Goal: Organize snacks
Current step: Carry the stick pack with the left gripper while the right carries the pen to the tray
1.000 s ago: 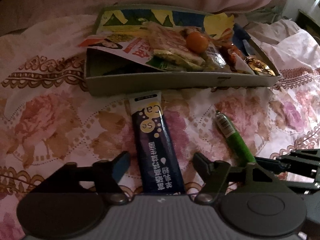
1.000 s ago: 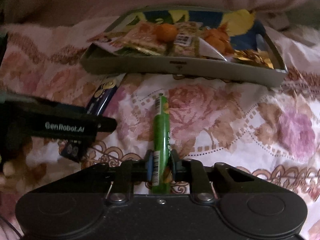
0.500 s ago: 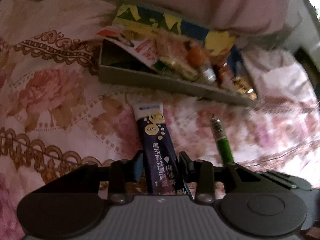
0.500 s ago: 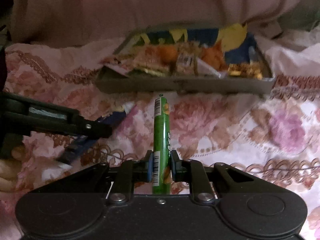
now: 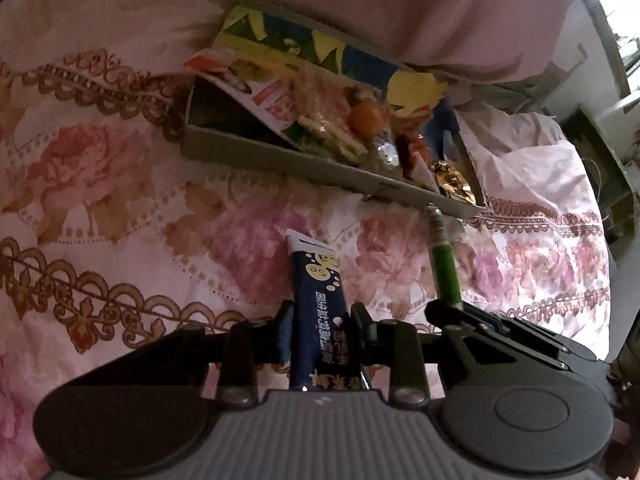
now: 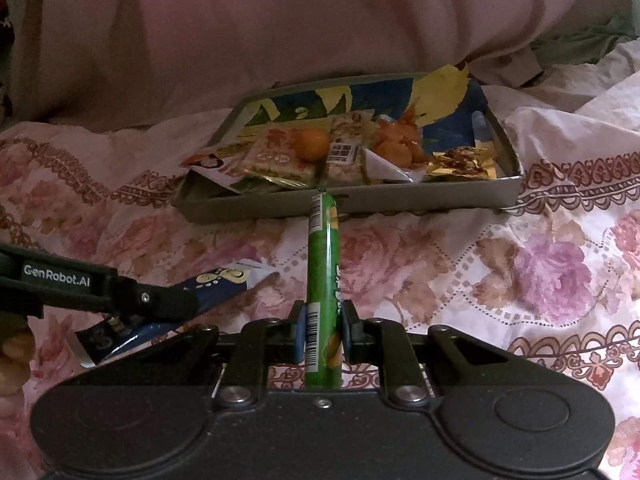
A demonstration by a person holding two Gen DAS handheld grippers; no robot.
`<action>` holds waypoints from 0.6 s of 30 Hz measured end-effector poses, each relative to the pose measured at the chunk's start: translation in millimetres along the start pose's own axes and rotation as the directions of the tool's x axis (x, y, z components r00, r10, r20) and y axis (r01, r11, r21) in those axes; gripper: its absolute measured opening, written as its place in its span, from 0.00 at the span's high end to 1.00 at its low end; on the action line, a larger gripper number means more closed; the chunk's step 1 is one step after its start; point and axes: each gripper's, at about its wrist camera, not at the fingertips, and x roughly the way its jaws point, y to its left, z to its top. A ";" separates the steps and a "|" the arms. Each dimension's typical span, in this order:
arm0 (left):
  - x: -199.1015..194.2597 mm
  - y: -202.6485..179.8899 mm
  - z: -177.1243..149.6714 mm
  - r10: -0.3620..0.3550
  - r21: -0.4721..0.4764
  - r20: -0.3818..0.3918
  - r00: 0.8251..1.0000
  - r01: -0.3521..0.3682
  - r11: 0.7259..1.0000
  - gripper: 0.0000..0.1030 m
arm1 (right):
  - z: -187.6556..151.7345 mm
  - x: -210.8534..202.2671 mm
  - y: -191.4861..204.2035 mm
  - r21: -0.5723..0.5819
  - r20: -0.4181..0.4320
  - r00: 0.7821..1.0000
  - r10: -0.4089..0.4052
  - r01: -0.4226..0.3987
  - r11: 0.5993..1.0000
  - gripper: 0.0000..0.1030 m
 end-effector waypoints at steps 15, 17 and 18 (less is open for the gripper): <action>-21.0 -15.0 0.1 -0.082 0.076 0.112 0.990 0.074 0.994 0.71 | 3.0 -4.4 -2.6 0.018 0.060 0.998 0.019 -0.020 1.000 0.82; -27.9 -17.2 0.4 -0.093 0.094 0.160 0.983 0.079 0.993 0.71 | 6.1 -6.2 -2.6 0.014 0.090 0.996 0.021 -0.022 1.000 0.82; -30.8 -18.6 0.8 -0.096 0.101 0.181 0.979 0.079 0.992 0.71 | 8.4 -7.0 -2.7 0.011 0.106 0.994 0.024 -0.025 1.000 0.82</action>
